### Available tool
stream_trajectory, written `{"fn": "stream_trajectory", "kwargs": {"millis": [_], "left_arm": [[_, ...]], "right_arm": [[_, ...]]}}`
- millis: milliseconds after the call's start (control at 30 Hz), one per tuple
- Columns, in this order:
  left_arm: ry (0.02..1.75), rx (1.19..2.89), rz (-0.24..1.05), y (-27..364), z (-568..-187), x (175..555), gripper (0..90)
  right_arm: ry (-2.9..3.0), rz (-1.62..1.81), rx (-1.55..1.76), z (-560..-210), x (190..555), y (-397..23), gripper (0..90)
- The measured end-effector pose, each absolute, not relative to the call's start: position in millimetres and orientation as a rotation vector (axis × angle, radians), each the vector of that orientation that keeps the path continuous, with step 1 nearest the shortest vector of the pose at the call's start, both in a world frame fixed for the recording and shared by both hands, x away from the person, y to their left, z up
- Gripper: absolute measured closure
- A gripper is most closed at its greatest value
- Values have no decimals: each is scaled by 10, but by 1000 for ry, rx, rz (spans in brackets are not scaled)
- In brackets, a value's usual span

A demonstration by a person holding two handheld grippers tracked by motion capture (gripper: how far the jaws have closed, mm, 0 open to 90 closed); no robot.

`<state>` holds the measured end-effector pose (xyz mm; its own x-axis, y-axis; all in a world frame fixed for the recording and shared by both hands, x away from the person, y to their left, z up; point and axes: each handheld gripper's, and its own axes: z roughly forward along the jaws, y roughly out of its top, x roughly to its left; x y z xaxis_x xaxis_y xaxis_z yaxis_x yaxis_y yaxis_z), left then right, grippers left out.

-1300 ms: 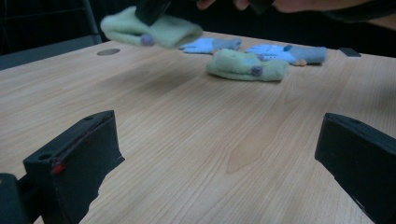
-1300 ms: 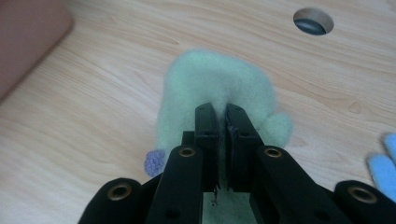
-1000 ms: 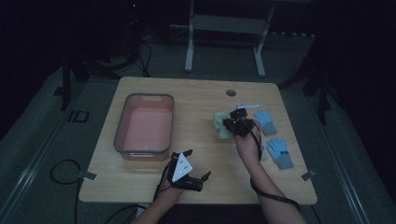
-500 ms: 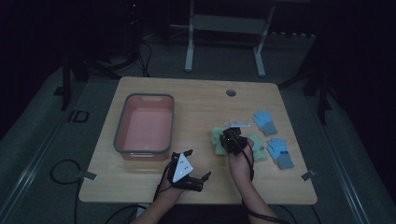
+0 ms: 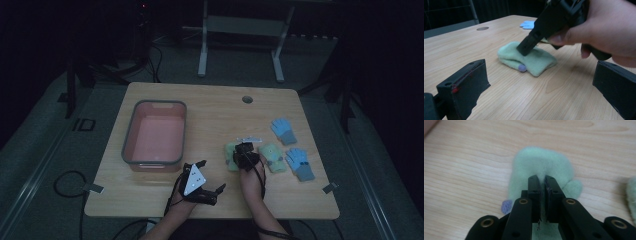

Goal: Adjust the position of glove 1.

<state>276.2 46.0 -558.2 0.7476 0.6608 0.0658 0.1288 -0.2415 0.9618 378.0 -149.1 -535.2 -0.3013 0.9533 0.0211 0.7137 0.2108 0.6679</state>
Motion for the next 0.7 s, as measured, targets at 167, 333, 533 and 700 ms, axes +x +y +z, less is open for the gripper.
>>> {"fn": "stream_trajectory", "kwargs": {"millis": [167,333,533,700], "left_arm": [[619,1775,562,458,-5581,2762,0],[617,1776,560,456,-5581,2762,0],[617,1777,564,453,-5582,2761,0],[614,1783,568,448,-5581,2759,0]], "right_arm": [[2091,848,1559,-5400,3789,-1505,746],[2115,862,1538,-5346,3777,-1537,637],[2141,885,1421,-5132,3758,-1655,591],[2171,892,1345,-4981,3786,-1837,612]]}}
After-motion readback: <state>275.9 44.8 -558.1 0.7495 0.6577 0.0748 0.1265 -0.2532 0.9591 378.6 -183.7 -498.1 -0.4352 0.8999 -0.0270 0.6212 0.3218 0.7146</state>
